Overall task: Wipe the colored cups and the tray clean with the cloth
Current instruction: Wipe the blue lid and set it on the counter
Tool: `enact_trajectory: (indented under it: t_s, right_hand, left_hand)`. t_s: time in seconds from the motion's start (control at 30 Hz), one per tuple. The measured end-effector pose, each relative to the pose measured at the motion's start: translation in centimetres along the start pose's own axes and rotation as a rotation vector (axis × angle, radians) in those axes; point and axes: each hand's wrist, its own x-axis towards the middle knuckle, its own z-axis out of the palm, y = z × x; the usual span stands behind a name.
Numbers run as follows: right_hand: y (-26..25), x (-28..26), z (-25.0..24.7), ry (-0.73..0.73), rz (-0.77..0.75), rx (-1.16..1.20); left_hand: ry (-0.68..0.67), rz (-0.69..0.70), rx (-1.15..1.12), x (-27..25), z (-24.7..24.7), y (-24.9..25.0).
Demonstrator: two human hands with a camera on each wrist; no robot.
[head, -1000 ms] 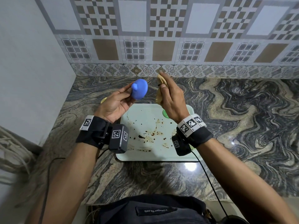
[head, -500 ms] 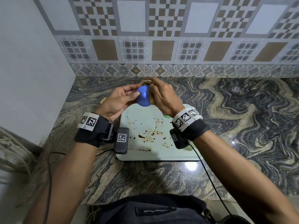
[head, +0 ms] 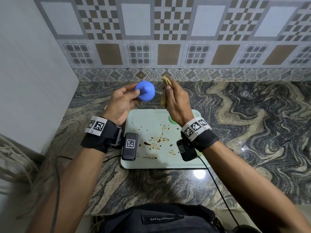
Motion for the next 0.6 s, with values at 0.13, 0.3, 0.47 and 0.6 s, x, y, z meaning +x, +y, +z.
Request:
enact_trajectory:
  t_s: [0.13,0.3,0.47,0.6]
  right_hand:
    - [-1.0,-0.6,1.0,-0.145,0.001,-0.035]
    - [-1.4,0.2,1.0,-0.146,0.045,0.036]
    - [-1.2,0.9,0.9,-0.217,0.053,0.021]
    - [-1.3,1.3,0.8,-0.232,0.034,-0.023]
  left_hand:
    - [0.033,-0.095,-0.045,0.2,0.9,0.2]
    - [-0.013,-0.139,0.006,-0.3,0.8,0.7]
    - [0.012,-0.195,0.089,-0.4,0.3,1.3]
    - [-0.068,-0.25,0.188,-0.6,0.0,1.8]
